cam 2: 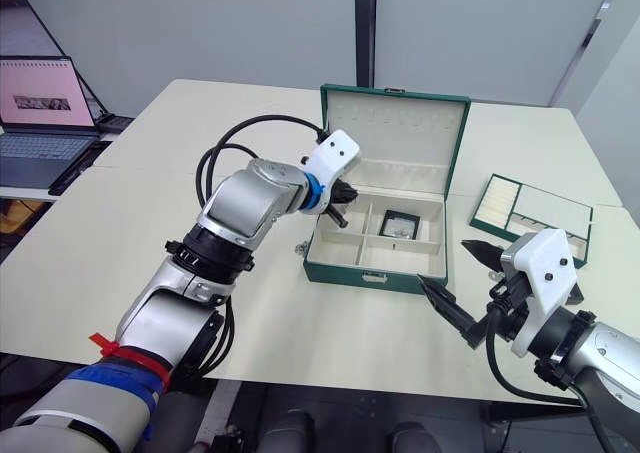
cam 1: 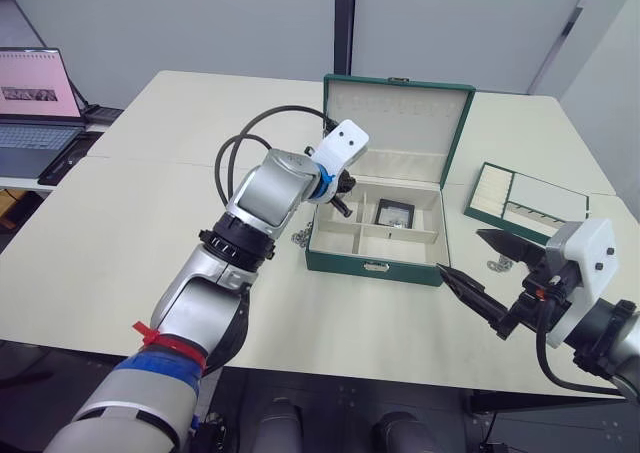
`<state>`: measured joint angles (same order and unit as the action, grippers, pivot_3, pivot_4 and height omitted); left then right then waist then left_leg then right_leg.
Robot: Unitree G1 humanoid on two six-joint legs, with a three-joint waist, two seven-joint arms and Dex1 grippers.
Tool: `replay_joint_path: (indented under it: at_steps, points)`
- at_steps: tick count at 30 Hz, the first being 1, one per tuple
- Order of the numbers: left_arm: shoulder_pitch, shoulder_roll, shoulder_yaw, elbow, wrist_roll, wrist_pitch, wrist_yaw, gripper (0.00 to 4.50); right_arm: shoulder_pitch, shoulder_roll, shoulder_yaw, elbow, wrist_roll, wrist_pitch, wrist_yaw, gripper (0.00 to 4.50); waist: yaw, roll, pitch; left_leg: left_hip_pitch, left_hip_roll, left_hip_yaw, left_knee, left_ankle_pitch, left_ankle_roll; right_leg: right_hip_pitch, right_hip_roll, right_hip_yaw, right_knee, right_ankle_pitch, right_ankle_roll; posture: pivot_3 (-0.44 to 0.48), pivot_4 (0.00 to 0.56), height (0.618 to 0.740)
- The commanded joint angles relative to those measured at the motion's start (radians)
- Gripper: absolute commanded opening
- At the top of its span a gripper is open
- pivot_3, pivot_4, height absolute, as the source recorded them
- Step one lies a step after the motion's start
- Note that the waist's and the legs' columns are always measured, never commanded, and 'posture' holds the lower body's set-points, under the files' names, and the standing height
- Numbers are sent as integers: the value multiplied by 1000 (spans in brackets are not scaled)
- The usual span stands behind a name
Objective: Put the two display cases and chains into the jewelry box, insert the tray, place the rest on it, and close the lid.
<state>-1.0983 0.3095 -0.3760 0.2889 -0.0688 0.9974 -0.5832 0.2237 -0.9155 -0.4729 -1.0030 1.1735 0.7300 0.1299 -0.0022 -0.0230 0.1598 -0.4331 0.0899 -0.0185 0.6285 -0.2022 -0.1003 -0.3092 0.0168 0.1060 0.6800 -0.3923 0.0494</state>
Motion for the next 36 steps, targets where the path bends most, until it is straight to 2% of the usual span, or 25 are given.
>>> replay_joint_path:
  at_steps: [1, 12, 16, 23, 28, 30, 34, 36]
  points:
    - [-4, -2, -8, -12, 14, -10, -17, 578, -6, -11, -22, -28, 15, -24, 0, 4500, 0, 0, 0, 0, 0, 0, 0, 0, 0, 0, 0, 0, 0, 0, 0, 0, 150, 740]
    - [-6, -3, 11, -28, 5, -8, -29, 3572, -12, -9, -4, -22, 0, -26, 5, 4500, 0, 0, 0, 0, 0, 0, 0, 0, 0, 0, 0, 0, 0, 0, 0, 0, 150, 740]
    - [1, -9, 40, -62, -26, -19, -50, 3572, -18, -7, 6, -20, -6, -25, 5, 4500, 0, 0, 0, 0, 0, 0, 0, 0, 0, 0, 0, 0, 0, 0, 0, 0, 150, 740]
    - [71, 54, 100, -245, -156, -35, -219, 3572, -25, -5, 20, -15, -14, -25, 5, 4500, -2, 1, -1, 0, 0, 0, 0, 0, 0, 0, 0, 0, 0, 0, 0, 0, 150, 740]
    - [203, 253, 163, -464, -311, 44, -396, 3572, 19, 11, 38, -36, -32, -25, 9, 4500, -8, 2, -1, 1, 2, 0, 0, 0, 0, 0, 1, 0, 1, 0, 0, 0, 150, 740]
    - [282, 359, 216, -524, -350, 38, -446, 3572, 53, 12, 52, -43, -31, -36, 12, 4500, -8, 2, -1, 1, 2, 0, 0, 0, 0, 0, 1, -1, 1, 0, 0, 0, 150, 740]
    - [429, 490, 334, -600, -448, 18, -525, 3572, 133, 7, 92, -44, -58, -79, 28, 4500, -6, 2, -1, 1, 2, -1, 0, 0, 0, 1, 0, -2, 1, 0, 0, 0, 150, 740]
    - [547, 577, 384, -648, -477, -5, -577, 3929, 196, 11, 132, -44, -108, -110, 49, 4500, -4, 2, -1, 1, 2, -1, 0, 0, 0, 2, 0, -3, 0, 0, 0, 0, 150, 740]
